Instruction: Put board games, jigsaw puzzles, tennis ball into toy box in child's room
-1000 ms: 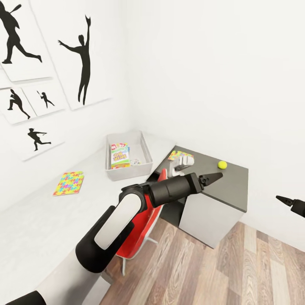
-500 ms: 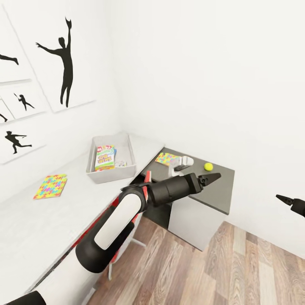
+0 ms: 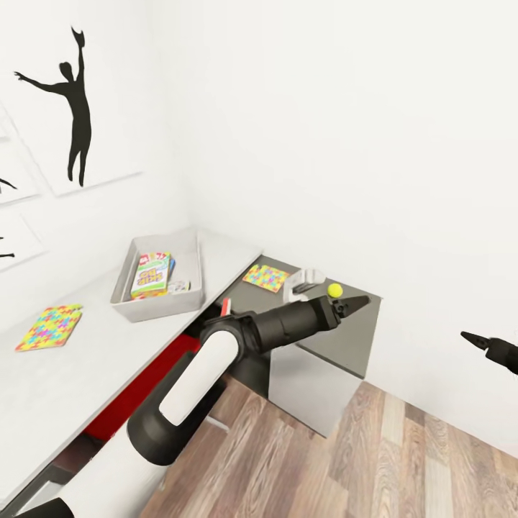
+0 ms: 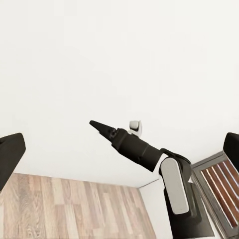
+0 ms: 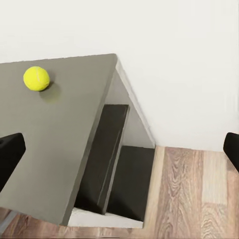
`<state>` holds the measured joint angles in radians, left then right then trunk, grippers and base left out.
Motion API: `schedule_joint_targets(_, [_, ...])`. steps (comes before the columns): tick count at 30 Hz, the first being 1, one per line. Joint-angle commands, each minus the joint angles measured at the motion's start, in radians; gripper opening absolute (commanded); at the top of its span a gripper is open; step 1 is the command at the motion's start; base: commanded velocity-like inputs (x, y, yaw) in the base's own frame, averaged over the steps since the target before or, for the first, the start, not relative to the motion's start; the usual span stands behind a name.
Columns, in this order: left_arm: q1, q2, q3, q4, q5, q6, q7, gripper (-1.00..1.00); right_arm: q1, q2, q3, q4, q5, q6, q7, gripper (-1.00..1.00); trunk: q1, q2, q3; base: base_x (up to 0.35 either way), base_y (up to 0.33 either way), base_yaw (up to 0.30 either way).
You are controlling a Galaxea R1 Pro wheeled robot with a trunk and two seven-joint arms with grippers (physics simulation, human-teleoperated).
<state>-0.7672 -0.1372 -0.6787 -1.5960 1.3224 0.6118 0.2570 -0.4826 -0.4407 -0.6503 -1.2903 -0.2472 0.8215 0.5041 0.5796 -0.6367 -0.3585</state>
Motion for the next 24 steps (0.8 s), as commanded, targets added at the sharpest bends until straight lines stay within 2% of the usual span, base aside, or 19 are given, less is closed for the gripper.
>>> schedule_joint_targets(1, [0.007,0.002,0.008,0.001,0.011,0.002,0.010,1.00,-0.002,0.005,0.043,0.001,0.002,-0.007,0.001,1.00,0.001,-0.001,-0.001,0.270,-0.176,0.000])
schedule_joint_targets(6, [0.014,0.004,0.015,0.002,0.011,0.002,0.010,1.00,-0.001,0.009,0.081,0.005,0.002,-0.020,-0.001,1.00,0.001,-0.001,-0.001,0.289,-0.127,0.043])
schedule_joint_targets(11, [0.016,0.007,0.017,0.002,0.012,0.002,0.010,1.00,-0.004,0.010,0.091,0.011,0.003,-0.023,-0.003,1.00,0.001,-0.001,-0.001,0.209,-0.060,0.165])
schedule_joint_targets(24, [0.018,0.015,0.053,0.001,0.017,0.005,0.010,1.00,-0.006,0.011,0.101,0.023,0.003,-0.025,-0.003,1.00,0.001,-0.001,-0.001,0.053,-0.015,0.254])
